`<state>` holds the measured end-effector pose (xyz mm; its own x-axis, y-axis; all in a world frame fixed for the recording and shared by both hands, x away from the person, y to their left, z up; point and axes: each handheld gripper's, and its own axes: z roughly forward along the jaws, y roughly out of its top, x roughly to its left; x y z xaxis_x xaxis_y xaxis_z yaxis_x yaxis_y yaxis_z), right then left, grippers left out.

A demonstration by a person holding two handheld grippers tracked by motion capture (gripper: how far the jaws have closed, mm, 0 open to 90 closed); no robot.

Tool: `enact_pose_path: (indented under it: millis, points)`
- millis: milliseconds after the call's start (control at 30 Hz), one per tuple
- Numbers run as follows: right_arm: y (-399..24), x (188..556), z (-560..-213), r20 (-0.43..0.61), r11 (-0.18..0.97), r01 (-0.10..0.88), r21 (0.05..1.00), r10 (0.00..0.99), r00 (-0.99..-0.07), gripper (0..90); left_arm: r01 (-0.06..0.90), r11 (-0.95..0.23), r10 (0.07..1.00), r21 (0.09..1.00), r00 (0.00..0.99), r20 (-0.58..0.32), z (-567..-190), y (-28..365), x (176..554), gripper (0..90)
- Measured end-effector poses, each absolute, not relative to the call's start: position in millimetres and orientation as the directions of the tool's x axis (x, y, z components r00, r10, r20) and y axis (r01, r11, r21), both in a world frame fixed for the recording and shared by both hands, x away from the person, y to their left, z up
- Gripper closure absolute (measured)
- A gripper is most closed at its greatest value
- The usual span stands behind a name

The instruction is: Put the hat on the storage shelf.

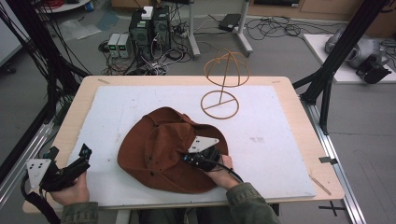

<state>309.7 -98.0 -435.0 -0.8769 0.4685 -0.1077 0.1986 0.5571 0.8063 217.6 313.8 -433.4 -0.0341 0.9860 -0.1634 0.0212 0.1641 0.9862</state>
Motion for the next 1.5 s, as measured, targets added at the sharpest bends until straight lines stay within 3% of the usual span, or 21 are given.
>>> enact_pose_path:
  millis: [667,967,1100,1500]
  points:
    - [-117.4,304.2,-425.0,-0.003,0.388,0.243,0.889,0.535,-0.845,87.0,0.026,0.164,0.986,0.986,-0.031,-0.163,-433.9,313.8,217.9,2.4]
    - [-139.6,292.5,-399.0,0.023,0.210,0.179,0.961,0.587,-0.810,86.9,0.032,0.176,0.984,0.984,-0.030,-0.175,-435.1,314.5,217.6,2.4]
    - [-150.0,286.1,-383.4,0.006,0.134,0.105,0.985,0.591,-0.807,86.6,0.032,0.172,0.985,0.985,-0.030,-0.171,-435.0,314.2,217.7,2.4]
    - [-157.0,280.8,-360.9,-0.002,0.076,0.055,0.996,0.599,-0.801,86.6,0.032,0.175,0.984,0.984,-0.028,-0.174,-435.5,314.0,218.6,2.4]
